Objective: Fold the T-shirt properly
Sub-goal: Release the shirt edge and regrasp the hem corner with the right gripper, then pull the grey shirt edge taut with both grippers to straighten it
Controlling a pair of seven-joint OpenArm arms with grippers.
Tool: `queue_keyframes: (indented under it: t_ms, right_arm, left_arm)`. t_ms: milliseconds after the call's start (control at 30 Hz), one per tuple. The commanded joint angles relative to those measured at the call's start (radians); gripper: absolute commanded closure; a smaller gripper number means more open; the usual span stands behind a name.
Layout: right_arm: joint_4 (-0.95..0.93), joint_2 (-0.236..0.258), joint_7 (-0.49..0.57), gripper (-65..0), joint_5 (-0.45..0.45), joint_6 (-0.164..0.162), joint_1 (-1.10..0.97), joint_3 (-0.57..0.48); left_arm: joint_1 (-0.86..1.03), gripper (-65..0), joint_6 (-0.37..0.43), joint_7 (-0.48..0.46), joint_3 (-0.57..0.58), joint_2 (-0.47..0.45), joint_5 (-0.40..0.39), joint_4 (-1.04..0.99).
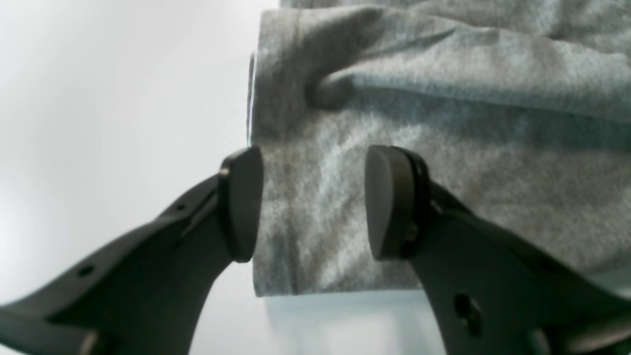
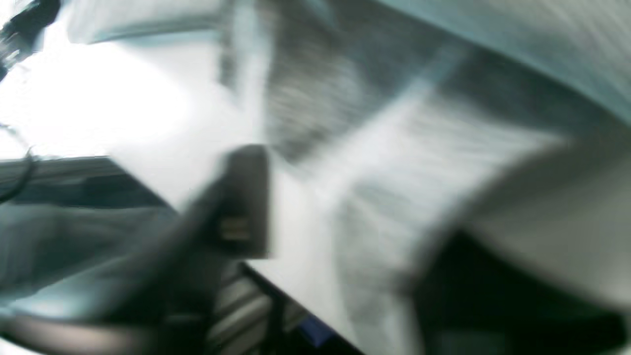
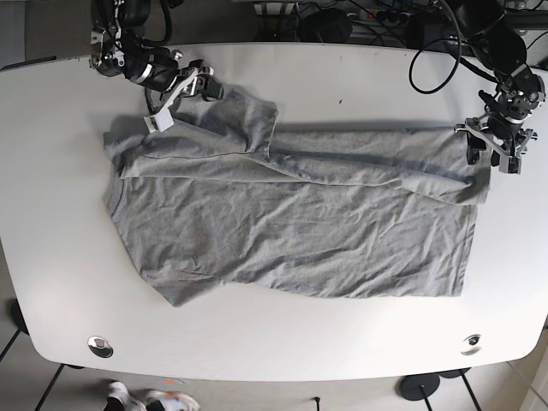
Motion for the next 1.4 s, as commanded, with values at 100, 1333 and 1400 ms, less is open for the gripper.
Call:
queue_keyframes:
  t_ms: [100, 1333, 1400]
  right_arm:
    - [0.053, 0.036, 0.060, -1.4, 0.031, 0.013, 0.008, 0.011]
    - [0.106, 0.177, 0.000, -55.5, 0.059, 0.056, 0.488, 0.080]
    - [0.121, 0.205, 0.000, -53.0, 0.033, 0.056, 0.428, 0.132]
  left_arm:
    - [-0.009, -31.1, 0.002, -0.020, -0.006, -0.022, -0.014, 0.018]
    - [0.028, -31.1, 0.002, -0.019, -0.006, -0.023, -0.019, 0.036]
    - [0.031, -31.1, 0.002, -0.019, -0.008, -0.022, -0.021, 0.070]
